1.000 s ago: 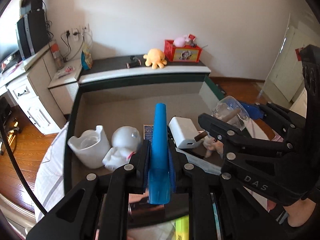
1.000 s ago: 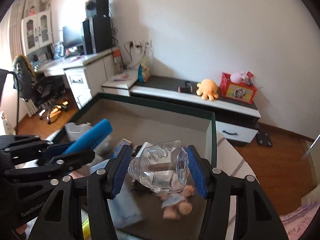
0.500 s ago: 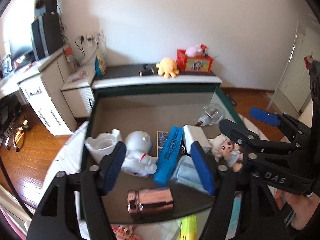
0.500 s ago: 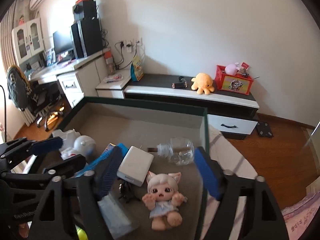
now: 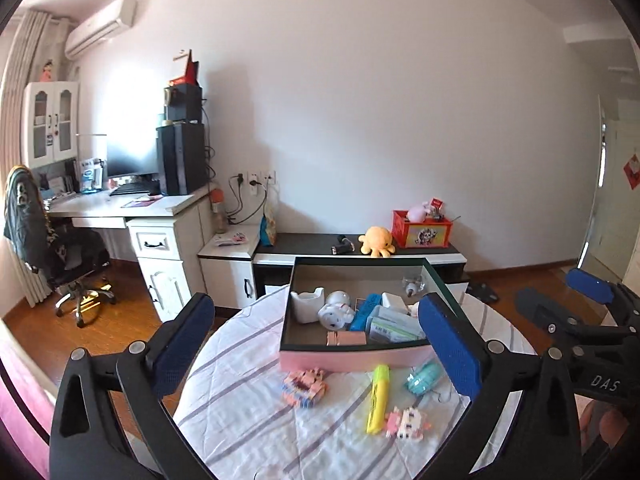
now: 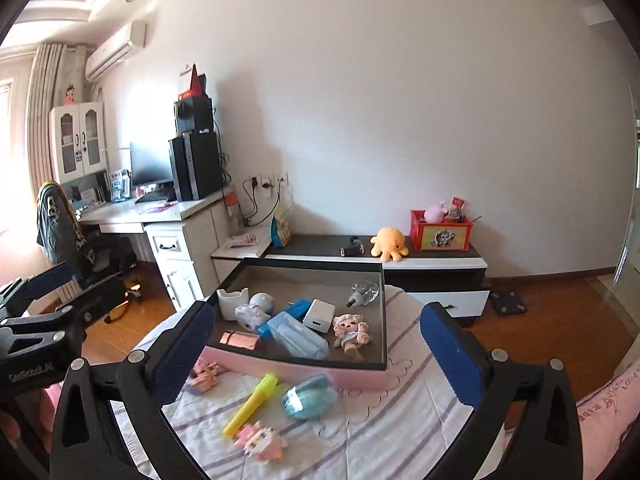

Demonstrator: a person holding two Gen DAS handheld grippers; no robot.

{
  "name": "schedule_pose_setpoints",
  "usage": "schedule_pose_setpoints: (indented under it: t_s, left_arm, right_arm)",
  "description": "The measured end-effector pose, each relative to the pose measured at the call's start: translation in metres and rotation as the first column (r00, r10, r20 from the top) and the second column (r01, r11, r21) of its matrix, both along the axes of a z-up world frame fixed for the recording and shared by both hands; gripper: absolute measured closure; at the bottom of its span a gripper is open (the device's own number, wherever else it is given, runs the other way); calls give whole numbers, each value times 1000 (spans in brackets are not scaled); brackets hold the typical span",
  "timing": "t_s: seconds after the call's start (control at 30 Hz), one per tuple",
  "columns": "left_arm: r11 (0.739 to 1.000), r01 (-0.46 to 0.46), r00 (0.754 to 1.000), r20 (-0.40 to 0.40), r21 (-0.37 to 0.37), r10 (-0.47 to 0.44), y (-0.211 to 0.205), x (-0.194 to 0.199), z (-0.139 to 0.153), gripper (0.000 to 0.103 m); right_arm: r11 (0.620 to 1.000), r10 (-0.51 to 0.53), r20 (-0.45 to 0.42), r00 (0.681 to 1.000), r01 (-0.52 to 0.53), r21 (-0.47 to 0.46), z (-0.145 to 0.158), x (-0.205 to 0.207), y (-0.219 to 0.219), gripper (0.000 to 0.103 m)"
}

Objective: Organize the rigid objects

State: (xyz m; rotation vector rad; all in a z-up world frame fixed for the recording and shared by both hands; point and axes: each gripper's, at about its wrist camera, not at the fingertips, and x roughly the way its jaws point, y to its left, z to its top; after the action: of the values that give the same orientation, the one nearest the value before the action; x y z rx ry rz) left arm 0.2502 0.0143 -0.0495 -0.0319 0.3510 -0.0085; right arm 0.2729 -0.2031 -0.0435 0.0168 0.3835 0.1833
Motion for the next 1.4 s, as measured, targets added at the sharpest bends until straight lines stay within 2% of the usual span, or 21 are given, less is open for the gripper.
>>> schedule_pose_setpoints:
  t_s: [0.1,0.3,0.7,1.03,1.4]
  left_arm:
    - [1000,15,1000,25,-16,-15,5,-32,5,0]
    - [999,-26,998,66,44,23,3,-85,13,0]
    - [995,-75,983,170,61,63,3,-153,38,0]
    - [994,-85,978,196,68,70,4,-166,45,0]
    - [995,-75,984,165,67,63,3,-154,38,0]
  right_arm:
    - [1000,21,36,999,-21,22,9,-36,4,0]
    - [1000,27,72,997,-28,4,19,-89,16,0]
    - [1000,6,153,988,-2,-21,41,-156,22,0]
    - [1000,7,185,983,-4,-20,47,-173,22,0]
    - [1000,8,161,987,-6,-16,42,-167,22,0]
